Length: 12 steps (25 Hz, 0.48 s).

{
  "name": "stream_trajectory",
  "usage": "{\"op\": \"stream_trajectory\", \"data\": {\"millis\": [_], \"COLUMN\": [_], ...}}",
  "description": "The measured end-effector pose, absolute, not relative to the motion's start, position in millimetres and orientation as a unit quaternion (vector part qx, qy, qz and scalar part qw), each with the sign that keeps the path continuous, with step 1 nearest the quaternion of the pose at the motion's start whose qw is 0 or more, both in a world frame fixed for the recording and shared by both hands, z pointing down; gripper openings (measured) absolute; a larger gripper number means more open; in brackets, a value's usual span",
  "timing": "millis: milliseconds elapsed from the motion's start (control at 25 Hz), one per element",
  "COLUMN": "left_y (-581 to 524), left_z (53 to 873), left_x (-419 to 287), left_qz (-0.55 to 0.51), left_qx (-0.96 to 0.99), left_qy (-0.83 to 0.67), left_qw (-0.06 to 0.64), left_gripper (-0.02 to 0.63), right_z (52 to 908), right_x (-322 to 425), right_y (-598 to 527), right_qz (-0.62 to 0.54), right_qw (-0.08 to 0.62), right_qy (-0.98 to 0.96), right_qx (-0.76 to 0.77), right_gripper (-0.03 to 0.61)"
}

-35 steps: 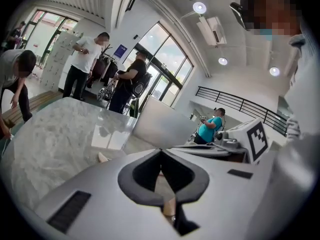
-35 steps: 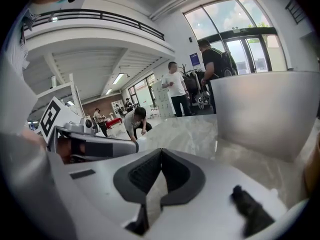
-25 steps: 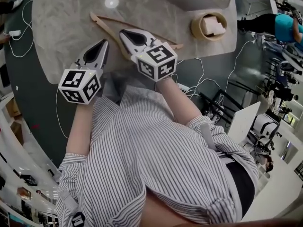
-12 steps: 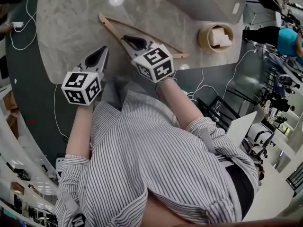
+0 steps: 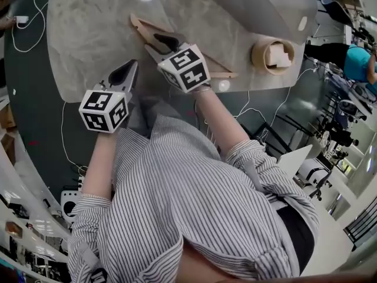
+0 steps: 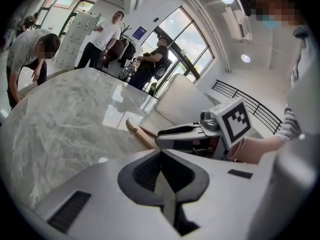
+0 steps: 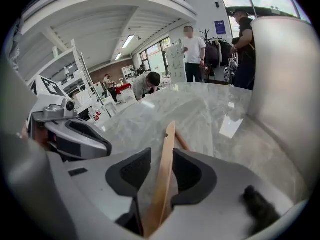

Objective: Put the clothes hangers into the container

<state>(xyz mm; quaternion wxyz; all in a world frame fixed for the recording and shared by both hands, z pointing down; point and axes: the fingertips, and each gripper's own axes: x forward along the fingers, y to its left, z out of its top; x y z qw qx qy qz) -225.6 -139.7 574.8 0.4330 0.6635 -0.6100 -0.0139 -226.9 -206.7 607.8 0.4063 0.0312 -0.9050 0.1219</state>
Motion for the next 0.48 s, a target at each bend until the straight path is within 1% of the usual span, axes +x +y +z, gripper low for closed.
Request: {"op": "stream_trajectory", "data": {"millis": [280,480], "left_y": [-140,-141], "left_z": [581,589], "left_x": [-234,-237], "left_qz": [-0.004,-0.032], "left_qx": [0.666,0.651], "left_qy": [-0.613,-0.614], "left_qw": [0.424,0.444], "left_gripper": [0.011,0.011], "right_z": [629,641], "right_x": [-238,-238], "right_y": [-207,-206], "right_qz": [0.102,0.103], "right_qw": [0.441,0.469], "right_qy": [-0.891,-0.877], "right_qx": [0.016,0.016], "right_gripper": [0.137,0.137]}}
